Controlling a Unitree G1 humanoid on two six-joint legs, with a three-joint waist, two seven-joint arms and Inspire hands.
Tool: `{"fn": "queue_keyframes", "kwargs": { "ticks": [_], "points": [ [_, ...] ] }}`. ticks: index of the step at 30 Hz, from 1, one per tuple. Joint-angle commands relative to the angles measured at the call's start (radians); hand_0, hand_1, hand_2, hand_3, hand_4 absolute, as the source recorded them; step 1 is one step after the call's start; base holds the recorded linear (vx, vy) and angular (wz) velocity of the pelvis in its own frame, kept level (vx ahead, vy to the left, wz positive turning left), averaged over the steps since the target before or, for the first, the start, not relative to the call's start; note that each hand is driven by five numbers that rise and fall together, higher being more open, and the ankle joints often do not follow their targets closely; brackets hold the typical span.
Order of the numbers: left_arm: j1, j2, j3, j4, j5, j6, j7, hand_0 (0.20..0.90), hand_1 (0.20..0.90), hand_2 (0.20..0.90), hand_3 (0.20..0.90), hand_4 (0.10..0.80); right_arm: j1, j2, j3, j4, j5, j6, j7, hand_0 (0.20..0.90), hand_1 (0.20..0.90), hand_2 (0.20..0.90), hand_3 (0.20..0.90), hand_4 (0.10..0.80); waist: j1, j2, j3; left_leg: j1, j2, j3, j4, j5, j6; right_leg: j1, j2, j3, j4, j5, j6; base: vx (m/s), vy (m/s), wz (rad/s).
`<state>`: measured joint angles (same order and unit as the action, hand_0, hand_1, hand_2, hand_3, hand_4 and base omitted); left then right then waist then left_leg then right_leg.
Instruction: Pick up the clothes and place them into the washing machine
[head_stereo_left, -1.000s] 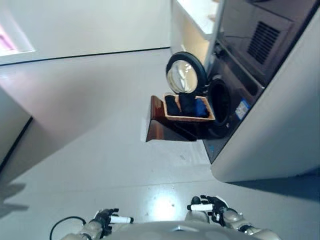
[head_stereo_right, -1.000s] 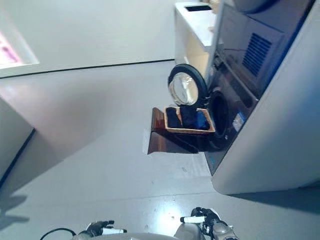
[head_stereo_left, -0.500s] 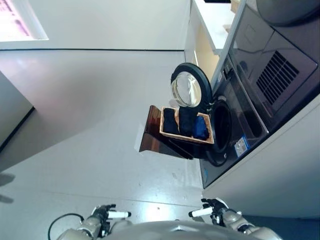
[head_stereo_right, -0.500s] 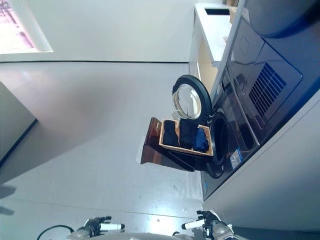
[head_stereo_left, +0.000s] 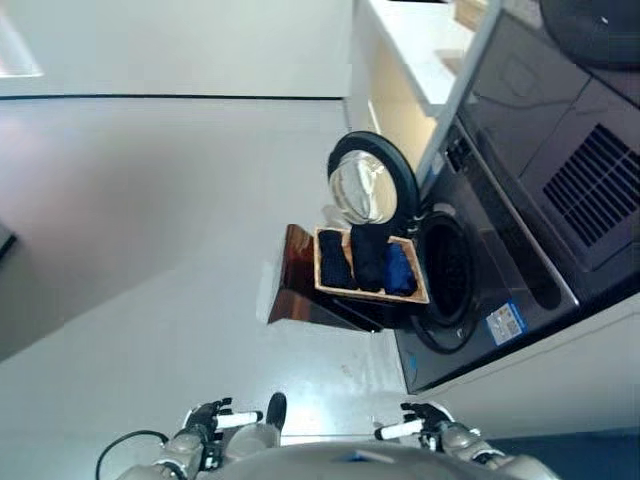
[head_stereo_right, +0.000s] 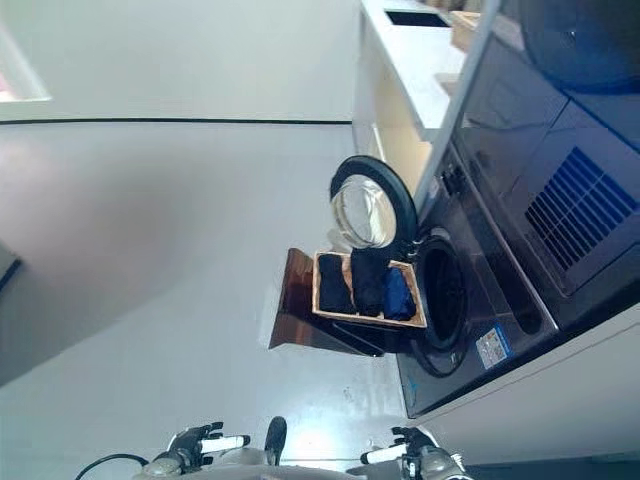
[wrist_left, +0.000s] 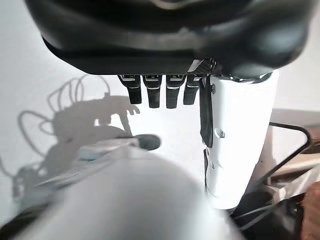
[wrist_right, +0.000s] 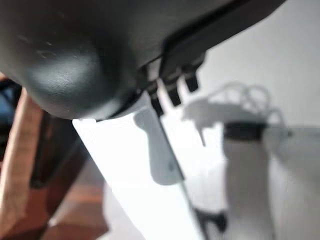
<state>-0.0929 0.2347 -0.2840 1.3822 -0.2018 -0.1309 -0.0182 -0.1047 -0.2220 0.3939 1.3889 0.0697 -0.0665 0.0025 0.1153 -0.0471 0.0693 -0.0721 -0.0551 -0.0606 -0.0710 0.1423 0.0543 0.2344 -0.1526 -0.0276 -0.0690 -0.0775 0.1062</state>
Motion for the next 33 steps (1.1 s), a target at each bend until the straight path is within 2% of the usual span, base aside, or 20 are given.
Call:
{"fn": "queue_keyframes", "kwargs": {
  "ticks": [1,3,4,5,6,7,8,11,12,13,14,16,17,22,24,26,27,29,31,33],
  "points": [
    [0.013,0.022,-0.008,0.027,0.009,-0.016,0.008,0.9,0.9,0.9,0.9,0.8,-0.037,-0.034,0.017,-0.043,0.023,-0.043,-0.005,0.9,0.9,0.9,0.9,0.8,0.038,0.022,-0.062,-0.156,0.032,-0.004,0.119,0.002,-0.059,-0.036,0.048,0.048,0.182,-0.003,0.008,0.278,0.188,-0.03],
    [0.006,0.032,-0.018,0.018,0.01,-0.021,0.011,0.9,0.9,0.9,0.9,0.8,-0.045,-0.028,0.026,-0.063,0.006,-0.046,-0.009,0.9,0.9,0.9,0.9,0.8,0.022,0.024,-0.047,-0.118,0.0,-0.005,0.142,-0.038,-0.027,-0.132,0.042,0.062,0.406,0.146,0.045,0.215,0.161,-0.08],
    [0.006,0.032,-0.018,0.018,0.01,-0.021,0.011,0.9,0.9,0.9,0.9,0.8,-0.045,-0.028,0.026,-0.063,0.006,-0.046,-0.009,0.9,0.9,0.9,0.9,0.8,0.023,0.024,-0.046,-0.118,-0.001,-0.004,0.144,-0.038,-0.027,-0.133,0.042,0.063,0.408,0.145,0.045,0.139,0.155,0.1],
    [-0.002,0.036,-0.031,-0.001,0.011,-0.026,0.008,0.9,0.9,0.9,0.9,0.8,-0.052,-0.036,0.032,-0.076,-0.009,-0.05,-0.012,0.9,0.9,0.9,0.9,0.8,-0.001,0.047,-0.018,-0.077,-0.004,-0.019,0.144,-0.056,-0.005,-0.209,0.061,0.067,0.572,0.239,0.048,0.083,0.108,0.15],
    [-0.003,0.036,-0.031,0.0,0.011,-0.026,0.008,0.9,0.9,0.9,0.9,0.8,-0.053,-0.036,0.032,-0.076,-0.009,-0.05,-0.012,0.9,0.9,0.9,0.9,0.8,-0.001,0.046,-0.017,-0.077,-0.005,-0.018,0.144,-0.057,-0.005,-0.21,0.06,0.067,0.576,0.236,0.049,0.18,0.197,0.19],
    [-0.013,0.042,-0.04,-0.002,0.015,-0.024,0.008,0.9,0.9,0.9,0.9,0.8,-0.059,-0.039,0.048,-0.082,-0.033,-0.049,-0.015,0.9,0.9,0.9,0.9,0.8,-0.018,0.079,0.008,-0.045,0.011,-0.038,0.144,-0.068,0.007,-0.291,0.09,0.047,0.677,0.231,0.036,0.094,0.086,0.28],
    [-0.013,0.042,-0.04,-0.002,0.015,-0.024,0.008,0.9,0.9,0.9,0.9,0.8,-0.06,-0.039,0.048,-0.082,-0.033,-0.049,-0.015,0.9,0.9,0.9,0.9,0.8,-0.02,0.075,0.01,-0.045,0.006,-0.039,0.145,-0.069,0.007,-0.293,0.086,0.047,0.686,0.225,0.036,0.188,0.103,0.35],
    [0.0,0.046,-0.039,-0.007,0.009,-0.03,0.013,0.9,0.9,0.9,0.9,0.8,-0.068,-0.057,0.05,-0.131,-0.064,-0.046,-0.032,0.9,0.9,0.9,0.9,0.8,-0.033,0.081,0.011,0.028,0.008,-0.064,0.101,-0.099,-0.007,-0.343,0.004,-0.067,0.501,0.124,0.005,0.312,-0.086,0.19],
    [0.008,0.043,-0.042,-0.006,0.007,-0.038,0.013,0.9,0.9,0.9,0.9,0.8,-0.093,-0.063,0.046,-0.138,-0.069,-0.048,-0.041,0.9,0.9,0.9,0.9,0.8,-0.027,0.057,0.01,0.058,0.006,-0.061,0.081,-0.128,-0.029,-0.382,-0.053,-0.131,0.28,0.147,0.012,0.298,-0.211,-0.03],
    [0.008,0.043,-0.042,-0.006,0.007,-0.039,0.013,0.9,0.9,0.9,0.9,0.8,-0.093,-0.062,0.046,-0.138,-0.069,-0.048,-0.042,0.9,0.9,0.9,0.9,0.8,-0.031,0.062,0.018,0.072,0.011,-0.066,0.077,-0.132,-0.03,-0.359,-0.048,-0.139,0.263,0.15,0.012,0.387,-0.327,-0.06],
    [0.006,0.044,-0.043,0.008,-0.002,-0.04,0.015,0.9,0.9,0.9,0.9,0.8,-0.115,-0.061,0.053,-0.142,-0.079,-0.039,-0.038,0.9,0.9,0.9,0.9,0.8,-0.035,0.04,0.022,0.108,0.018,-0.07,0.056,-0.158,-0.047,-0.403,-0.086,-0.165,0.127,0.229,0.035,0.269,-0.221,-0.03],
    [0.005,0.044,-0.04,0.009,-0.011,-0.043,0.019,0.9,0.9,0.9,0.9,0.8,-0.119,-0.062,0.059,-0.153,-0.086,-0.036,-0.038,0.9,0.9,0.9,0.9,0.8,-0.039,0.038,0.031,0.126,0.028,-0.074,0.055,-0.172,-0.052,-0.4,-0.084,-0.16,0.104,0.248,0.042,0.228,-0.205,-0.04],
    [0.002,0.047,-0.032,0.018,-0.014,-0.045,0.026,0.9,0.9,0.9,0.9,0.8,-0.112,-0.057,0.062,-0.143,-0.081,-0.039,-0.041,0.9,0.9,0.9,0.9,0.8,-0.041,0.014,0.022,0.135,0.031,-0.086,0.058,-0.188,-0.062,-0.371,-0.064,-0.124,0.08,0.245,0.032,0.222,-0.197,0.17],
    [0.015,0.032,-0.021,0.014,-0.008,-0.043,0.018,0.9,0.9,0.9,0.9,0.8,-0.072,-0.059,0.056,-0.142,-0.059,-0.047,-0.033,0.9,0.9,0.9,0.9,0.8,-0.029,0.006,-0.013,0.138,0.078,-0.114,0.083,-0.206,-0.099,-0.306,-0.028,-0.178,0.086,0.203,0.009,0.183,-0.191,0.51],
    [0.018,0.031,-0.005,0.018,-0.01,-0.037,0.018,0.9,0.9,0.9,0.9,0.8,-0.069,-0.063,0.049,-0.143,-0.033,-0.053,-0.036,0.9,0.9,0.9,0.9,0.8,-0.02,0.003,-0.008,0.074,0.101,-0.115,0.248,-0.18,-0.133,-0.265,0.0,-0.2,0.089,0.155,-0.025,0.118,-0.251,0.34],
    [0.018,0.033,-0.001,0.02,-0.014,-0.039,0.018,0.9,0.9,0.9,0.9,0.8,-0.079,-0.063,0.051,-0.145,-0.024,-0.056,-0.036,0.9,0.9,0.9,0.9,0.8,-0.01,0.002,0.003,0.044,0.097,-0.133,0.318,-0.152,-0.14,-0.251,0.005,-0.199,0.086,0.15,-0.038,0.042,-0.163,0.26],
    [0.027,0.03,0.007,0.019,-0.02,-0.039,0.014,0.9,0.9,0.9,0.9,0.8,-0.092,-0.073,0.051,-0.15,-0.012,-0.06,-0.04,0.9,0.9,0.9,0.9,0.8,0.011,0.0,0.019,0.001,0.069,-0.171,0.389,-0.124,-0.137,-0.233,0.015,-0.186,0.08,0.141,-0.047,0.031,-0.137,0.12],
    [0.029,0.031,0.011,0.024,-0.023,-0.039,0.016,0.9,0.9,0.9,0.9,0.8,-0.098,-0.077,0.052,-0.151,-0.008,-0.062,-0.04,0.9,0.9,0.9,0.9,0.8,0.016,0.001,0.021,-0.012,0.072,-0.175,0.373,-0.121,-0.137,-0.226,0.018,-0.182,0.077,0.134,-0.047,0.079,-0.061,-0.15],
    [0.041,0.032,0.02,0.027,-0.029,-0.04,0.019,0.9,0.9,0.9,0.9,0.8,-0.111,-0.086,0.053,-0.148,0.002,-0.062,-0.043,0.9,0.9,0.9,0.9,0.8,0.025,0.001,0.011,-0.034,0.101,-0.158,0.273,-0.134,-0.14,-0.208,0.021,-0.18,0.058,0.116,-0.036,0.18,-0.005,-0.22],
    [0.045,0.033,0.018,0.035,-0.029,-0.04,0.026,0.9,0.9,0.9,0.9,0.8,-0.122,-0.091,0.053,-0.162,0.011,-0.062,-0.049,0.9,0.9,0.9,0.9,0.8,0.034,0.02,0.005,-0.062,0.145,-0.137,0.151,-0.071,-0.151,-0.182,0.037,-0.172,0.042,0.1,-0.03,0.191,0.044,0.06]
  ]
}}
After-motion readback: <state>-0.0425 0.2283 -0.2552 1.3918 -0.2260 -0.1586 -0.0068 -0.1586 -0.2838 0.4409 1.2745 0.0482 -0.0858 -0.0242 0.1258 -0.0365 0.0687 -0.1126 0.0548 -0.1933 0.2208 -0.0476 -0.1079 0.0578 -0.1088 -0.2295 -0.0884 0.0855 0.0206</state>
